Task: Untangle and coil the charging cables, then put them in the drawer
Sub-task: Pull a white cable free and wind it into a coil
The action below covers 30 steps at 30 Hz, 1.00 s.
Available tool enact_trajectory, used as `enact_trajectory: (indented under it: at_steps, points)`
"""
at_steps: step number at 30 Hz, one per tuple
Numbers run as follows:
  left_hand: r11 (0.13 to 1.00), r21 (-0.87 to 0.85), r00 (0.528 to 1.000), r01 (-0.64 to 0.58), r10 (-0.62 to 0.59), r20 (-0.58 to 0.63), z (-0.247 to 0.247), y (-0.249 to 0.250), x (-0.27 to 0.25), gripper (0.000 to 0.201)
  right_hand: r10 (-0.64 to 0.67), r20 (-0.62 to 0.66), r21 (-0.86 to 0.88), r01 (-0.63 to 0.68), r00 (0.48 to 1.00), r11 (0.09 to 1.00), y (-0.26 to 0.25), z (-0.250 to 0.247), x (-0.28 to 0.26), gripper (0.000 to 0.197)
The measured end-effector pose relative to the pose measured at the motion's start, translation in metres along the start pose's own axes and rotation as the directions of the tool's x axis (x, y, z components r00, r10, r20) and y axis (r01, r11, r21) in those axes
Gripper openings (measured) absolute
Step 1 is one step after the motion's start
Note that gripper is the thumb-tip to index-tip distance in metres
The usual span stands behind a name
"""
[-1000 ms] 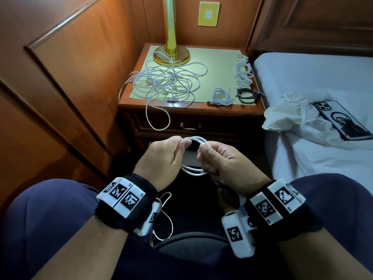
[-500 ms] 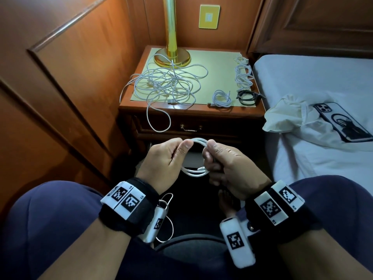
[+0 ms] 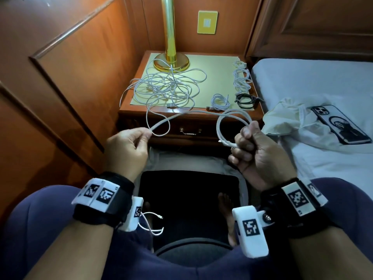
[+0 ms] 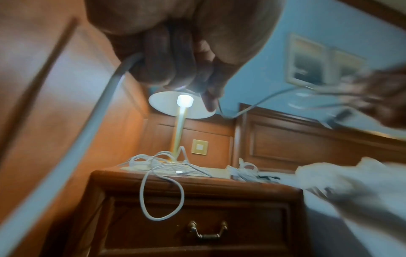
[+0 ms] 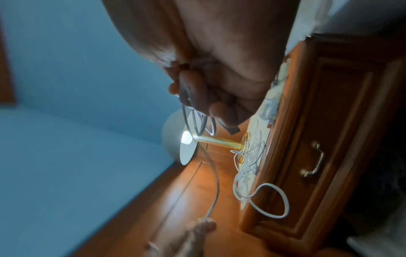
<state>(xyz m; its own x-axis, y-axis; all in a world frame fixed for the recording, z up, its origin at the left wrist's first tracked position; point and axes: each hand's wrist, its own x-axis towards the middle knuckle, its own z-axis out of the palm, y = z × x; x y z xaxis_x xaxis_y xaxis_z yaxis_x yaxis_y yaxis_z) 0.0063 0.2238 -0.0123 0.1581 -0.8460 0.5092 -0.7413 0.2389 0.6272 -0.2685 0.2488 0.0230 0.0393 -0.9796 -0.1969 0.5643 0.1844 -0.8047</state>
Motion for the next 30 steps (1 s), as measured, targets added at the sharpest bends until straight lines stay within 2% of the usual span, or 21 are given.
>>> enact_trajectory:
  at_steps: [2, 4, 6, 8, 11, 13, 17, 19, 20, 25, 27, 30]
  points:
    - [0.993, 0.079, 0.988, -0.083, 0.072, 0.136, 0.007, 0.012, -0.013, 0.019, -0.05, 0.022, -0.107, 0.052, 0.999, 0.993, 0.01, 0.004, -0.001, 0.039]
    - [0.98, 0.111, 0.947, -0.163, 0.123, 0.298, 0.014, 0.025, -0.027, 0.022, -0.124, 0.057, -0.251, 0.134, 0.991, 0.959, 0.018, 0.006, -0.002, 0.036]
    - [0.972, 0.051, 0.896, -0.23, 0.192, 0.4, 0.019, 0.036, -0.036, 0.022, -0.192, 0.09, -0.429, 0.213, 0.977, 0.878, 0.026, 0.005, -0.001, 0.031]
    - [0.958, -0.092, 0.843, -0.271, 0.283, 0.458, 0.021, 0.042, -0.039, 0.02, -0.27, 0.117, -0.631, 0.282, 0.956, 0.723, 0.03, 0.002, -0.003, 0.03]
    - [0.924, -0.247, 0.787, -0.292, 0.379, 0.487, 0.019, 0.045, -0.038, 0.013, -0.338, 0.239, -0.829, 0.373, 0.91, 0.417, 0.028, 0.0, -0.007, 0.03]
    - [0.903, -0.301, 0.787, -0.306, 0.418, 0.454, 0.017, 0.049, -0.037, 0.011, -0.256, 0.305, -0.876, 0.376, 0.917, 0.302, 0.026, 0.002, -0.01, 0.03]
    - [0.905, -0.289, 0.857, -0.311, 0.399, 0.327, 0.018, 0.047, -0.032, 0.015, -0.03, 0.302, -0.922, 0.3, 0.953, 0.247, 0.029, 0.006, -0.012, 0.031]
    - [0.922, -0.259, 0.896, -0.287, 0.354, 0.268, 0.019, 0.042, -0.029, 0.012, -0.005, 0.299, -0.922, 0.29, 0.954, 0.257, 0.028, 0.007, -0.011, 0.034]
    - [0.93, -0.246, 0.909, -0.274, 0.334, 0.248, 0.018, 0.042, -0.028, 0.011, 0.006, 0.298, -0.913, 0.283, 0.955, 0.295, 0.028, 0.008, -0.01, 0.036]
    - [0.946, -0.269, 0.939, -0.181, 0.247, 0.241, 0.02, 0.046, -0.029, 0.011, 0.113, 0.251, -0.73, 0.111, 0.961, 0.675, 0.026, 0.014, -0.014, 0.04]
    - [0.932, -0.337, 0.916, -0.134, 0.247, 0.317, 0.02, 0.047, -0.029, 0.025, 0.15, 0.238, -0.64, 0.039, 0.96, 0.768, 0.024, 0.017, -0.016, 0.039]
    - [0.925, -0.354, 0.854, -0.14, 0.294, 0.43, 0.021, 0.046, -0.032, 0.049, 0.198, 0.208, -0.557, -0.05, 0.958, 0.829, 0.023, 0.019, -0.015, 0.038]
